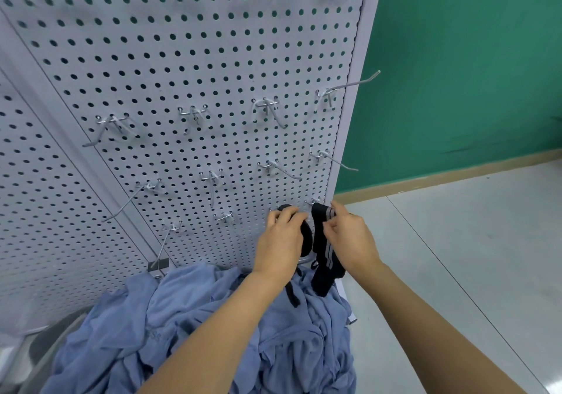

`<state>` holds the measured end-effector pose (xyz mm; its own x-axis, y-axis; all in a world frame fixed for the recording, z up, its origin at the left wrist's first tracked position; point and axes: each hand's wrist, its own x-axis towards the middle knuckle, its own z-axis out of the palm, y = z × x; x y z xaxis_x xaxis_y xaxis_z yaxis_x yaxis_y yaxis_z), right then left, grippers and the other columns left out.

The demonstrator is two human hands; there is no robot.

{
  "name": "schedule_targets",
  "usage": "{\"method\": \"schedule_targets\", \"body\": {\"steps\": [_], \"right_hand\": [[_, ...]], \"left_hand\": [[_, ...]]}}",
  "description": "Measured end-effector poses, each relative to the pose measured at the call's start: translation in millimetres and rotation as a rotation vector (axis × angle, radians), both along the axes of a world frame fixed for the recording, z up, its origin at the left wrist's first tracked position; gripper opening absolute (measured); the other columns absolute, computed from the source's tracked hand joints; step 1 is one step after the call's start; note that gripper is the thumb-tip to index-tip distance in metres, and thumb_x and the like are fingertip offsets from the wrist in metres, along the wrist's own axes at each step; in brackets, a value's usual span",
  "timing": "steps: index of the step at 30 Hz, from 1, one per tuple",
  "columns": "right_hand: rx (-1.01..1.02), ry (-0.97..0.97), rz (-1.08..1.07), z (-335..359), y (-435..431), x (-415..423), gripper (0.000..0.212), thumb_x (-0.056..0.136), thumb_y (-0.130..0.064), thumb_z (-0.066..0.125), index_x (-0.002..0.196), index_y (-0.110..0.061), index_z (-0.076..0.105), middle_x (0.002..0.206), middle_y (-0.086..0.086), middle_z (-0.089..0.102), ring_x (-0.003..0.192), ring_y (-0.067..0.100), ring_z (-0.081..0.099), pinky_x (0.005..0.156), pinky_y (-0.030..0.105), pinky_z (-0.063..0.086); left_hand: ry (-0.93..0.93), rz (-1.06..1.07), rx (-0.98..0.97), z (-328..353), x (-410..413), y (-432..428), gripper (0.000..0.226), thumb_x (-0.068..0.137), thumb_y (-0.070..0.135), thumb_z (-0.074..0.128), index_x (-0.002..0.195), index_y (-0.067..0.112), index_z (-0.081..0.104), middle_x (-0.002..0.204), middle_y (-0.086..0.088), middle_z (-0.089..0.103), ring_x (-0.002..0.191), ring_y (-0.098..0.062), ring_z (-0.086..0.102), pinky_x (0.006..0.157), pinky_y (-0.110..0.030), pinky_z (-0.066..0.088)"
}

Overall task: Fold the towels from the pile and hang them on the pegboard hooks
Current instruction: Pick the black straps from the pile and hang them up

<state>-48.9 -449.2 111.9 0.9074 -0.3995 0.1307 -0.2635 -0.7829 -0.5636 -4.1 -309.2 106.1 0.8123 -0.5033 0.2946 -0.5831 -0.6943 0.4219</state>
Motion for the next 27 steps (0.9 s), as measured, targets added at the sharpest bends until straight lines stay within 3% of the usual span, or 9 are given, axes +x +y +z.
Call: {"method": "schedule_targets", "body": {"steps": [2,7,11,15,17,20,23,25,27], "right_hand": [[-0.194,0.088,-0.071,11.1,0.6,1.7,0.018,0.095,-0.017,0.048,0.109,-0.009,0.054,0.088,0.012,0.066,0.080,0.034,0.061,0.064,0.035,0.047],[-0.524,0.219,-0.071,41.2,4.3,0.9,0.016,0.093,-0.027,0.049,0.092,-0.017,0.062,0.087,0.005,0.065,0.081,0.030,0.059,0.061,0.028,0.033],[-0.221,0.000,-0.094,58.3,-4.4,7.0,0.017,0.088,-0.039,0.062,0.092,-0.025,0.069,0.099,0.001,0.058,0.097,0.022,0.052,0.066,0.030,0.039],[0.532,-0.273,-0.215,59.8,-33.9,28.7,0.017,0.087,-0.024,0.065,0.073,-0.017,0.058,0.086,0.009,0.067,0.089,0.031,0.066,0.074,0.047,0.056],[0.739,-0.313,-0.354,50.0,-51.8,33.0,0.016,0.090,-0.018,0.064,0.076,-0.011,0.058,0.090,0.015,0.066,0.089,0.035,0.067,0.066,0.047,0.059],[0.794,-0.098,-0.495,15.5,-68.9,26.9,0.012,0.089,-0.015,0.065,0.084,-0.006,0.058,0.105,0.019,0.062,0.086,0.030,0.062,0.052,0.033,0.058],[0.508,0.143,-0.424,-9.4,-70.2,17.7,0.022,0.089,-0.010,0.061,0.110,-0.004,0.062,0.119,0.019,0.061,0.103,0.031,0.058,0.083,0.033,0.048],[0.367,0.079,-0.324,-1.8,-60.8,19.2,0.023,0.094,-0.010,0.048,0.106,-0.001,0.066,0.111,0.016,0.066,0.105,0.032,0.058,0.087,0.034,0.044],[0.309,0.017,-0.208,14.6,-43.3,22.8,0.026,0.096,-0.022,0.044,0.088,-0.006,0.063,0.089,0.011,0.064,0.090,0.031,0.057,0.075,0.035,0.042]], "left_hand": [[0.010,-0.002,0.012,2.5,-1.2,-0.3,0.038,0.099,0.013,0.041,0.134,0.023,0.049,0.141,0.010,0.041,0.124,-0.017,0.033,0.083,-0.029,0.049],[0.063,-0.042,-0.012,4.2,-2.0,5.3,0.039,0.096,0.019,0.045,0.134,0.023,0.048,0.140,0.011,0.041,0.124,-0.014,0.031,0.085,-0.031,0.050],[0.118,-0.025,-0.044,7.1,0.1,4.4,0.037,0.095,0.032,0.045,0.131,0.026,0.051,0.138,0.013,0.042,0.125,-0.010,0.029,0.084,-0.025,0.043],[0.179,0.005,-0.181,7.2,1.0,2.7,0.031,0.098,0.035,0.043,0.123,0.027,0.059,0.130,0.013,0.049,0.121,-0.009,0.034,0.088,-0.021,0.035],[0.203,0.020,-0.214,6.3,2.6,1.1,0.029,0.098,0.036,0.044,0.120,0.027,0.061,0.126,0.014,0.051,0.119,-0.010,0.037,0.089,-0.020,0.033],[0.202,0.036,-0.216,4.3,4.2,-2.2,0.026,0.097,0.035,0.046,0.115,0.026,0.062,0.123,0.014,0.051,0.116,-0.011,0.038,0.086,-0.019,0.032],[0.199,0.045,-0.223,2.0,5.0,-3.3,0.023,0.096,0.034,0.049,0.112,0.026,0.063,0.121,0.013,0.051,0.115,-0.012,0.036,0.085,-0.018,0.031],[0.212,0.051,-0.247,2.2,5.7,-4.9,0.023,0.097,0.034,0.048,0.111,0.025,0.064,0.121,0.013,0.050,0.115,-0.012,0.035,0.087,-0.019,0.032],[0.242,0.098,-0.287,3.6,3.9,-8.6,0.023,0.097,0.034,0.048,0.109,0.025,0.065,0.124,0.010,0.046,0.118,-0.012,0.034,0.086,-0.020,0.031]]}}
